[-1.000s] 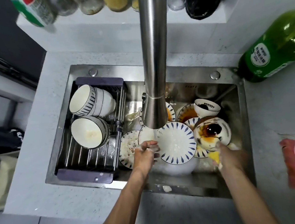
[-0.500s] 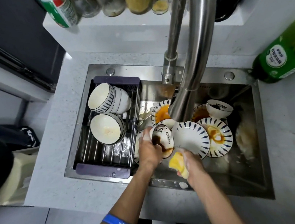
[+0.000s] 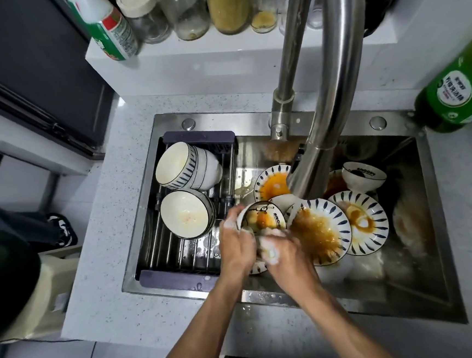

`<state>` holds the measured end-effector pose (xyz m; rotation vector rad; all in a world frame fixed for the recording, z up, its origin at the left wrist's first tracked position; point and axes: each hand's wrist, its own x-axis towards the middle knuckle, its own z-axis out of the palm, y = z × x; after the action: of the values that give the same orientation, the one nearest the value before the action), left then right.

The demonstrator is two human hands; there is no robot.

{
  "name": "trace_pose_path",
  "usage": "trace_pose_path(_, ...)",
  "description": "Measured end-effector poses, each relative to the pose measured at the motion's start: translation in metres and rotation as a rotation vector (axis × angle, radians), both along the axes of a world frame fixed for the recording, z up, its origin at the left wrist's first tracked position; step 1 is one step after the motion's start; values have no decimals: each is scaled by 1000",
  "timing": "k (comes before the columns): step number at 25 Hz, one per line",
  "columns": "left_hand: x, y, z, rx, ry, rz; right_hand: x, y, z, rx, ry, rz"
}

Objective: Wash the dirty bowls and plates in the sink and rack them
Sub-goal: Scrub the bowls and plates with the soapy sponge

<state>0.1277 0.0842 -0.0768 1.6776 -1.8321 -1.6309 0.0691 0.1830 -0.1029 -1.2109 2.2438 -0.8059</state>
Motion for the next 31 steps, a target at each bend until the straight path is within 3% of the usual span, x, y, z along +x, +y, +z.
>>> trace_pose_path(2,-1,-5,11,97,-27,66,-3,-1,4,1,-32,108)
trace_pose_path(7,-4,-20,13,69,-66,117,-4,-7,7,-18,-40,320)
trace_pose_path(10,-8,-18,24,17,-158,-139,-2,-3,7,27,32,242)
trace_pose_path(13,-8,-11,24,-186,-152,-171,-3,-2,3,-41,-83,77)
trace_pose_path(15,-11,-17,20,-46,-186,-337,-7,3,4,-35,-87,125)
trace_pose_path(17,-7,-20,10,81,-227,-321,-4,6,-1,-61,-34,165)
trace_pose_path(20,-3,-24,12,-60,-119,-203,-11,6,-2,-76,-122,135)
trace_pose_path(23,-11,-16,22,2,-159,-395,-12,9,1,-105,-29,187)
trace_pose_path(25,-14,-18,24,-71,-46,-314,-13,16,2,-78,-191,128)
trace_pose_path(28,-16,-13,25,67,-99,-362,-10,15,7,-99,-3,253)
trace_pose_path(31,-5,-9,19,-80,76,-163,-14,16,3,-110,-102,207)
